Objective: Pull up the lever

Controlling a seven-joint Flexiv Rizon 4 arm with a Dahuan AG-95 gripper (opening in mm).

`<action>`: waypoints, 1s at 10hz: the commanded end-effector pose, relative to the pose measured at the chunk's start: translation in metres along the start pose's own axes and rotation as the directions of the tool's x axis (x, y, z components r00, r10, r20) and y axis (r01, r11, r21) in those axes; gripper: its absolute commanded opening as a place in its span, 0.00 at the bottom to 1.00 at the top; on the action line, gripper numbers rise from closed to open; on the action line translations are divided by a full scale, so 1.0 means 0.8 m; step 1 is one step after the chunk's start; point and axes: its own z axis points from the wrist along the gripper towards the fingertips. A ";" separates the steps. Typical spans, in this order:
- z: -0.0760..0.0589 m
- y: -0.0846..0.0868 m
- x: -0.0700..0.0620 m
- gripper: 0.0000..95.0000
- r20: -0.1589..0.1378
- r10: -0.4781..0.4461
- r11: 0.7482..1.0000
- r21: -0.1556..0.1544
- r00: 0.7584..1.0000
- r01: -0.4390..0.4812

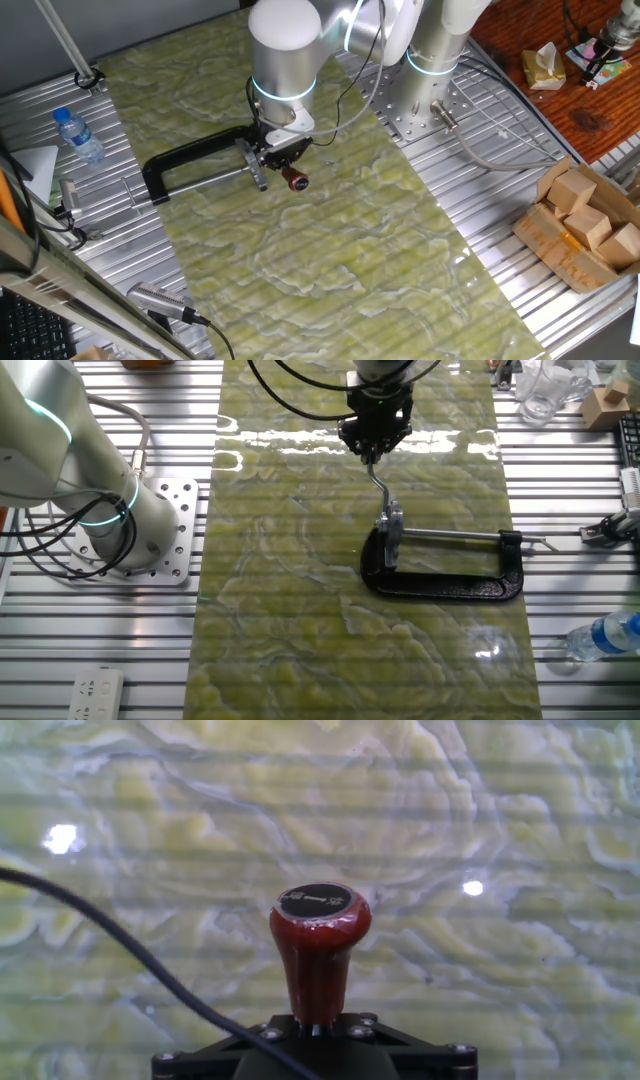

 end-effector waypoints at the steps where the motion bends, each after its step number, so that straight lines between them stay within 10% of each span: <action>1: -0.045 0.000 0.007 0.00 0.007 -0.001 1.000 -0.008 1.000 0.001; 10: -0.058 0.004 0.019 0.00 0.030 -0.007 1.000 -0.007 1.000 0.007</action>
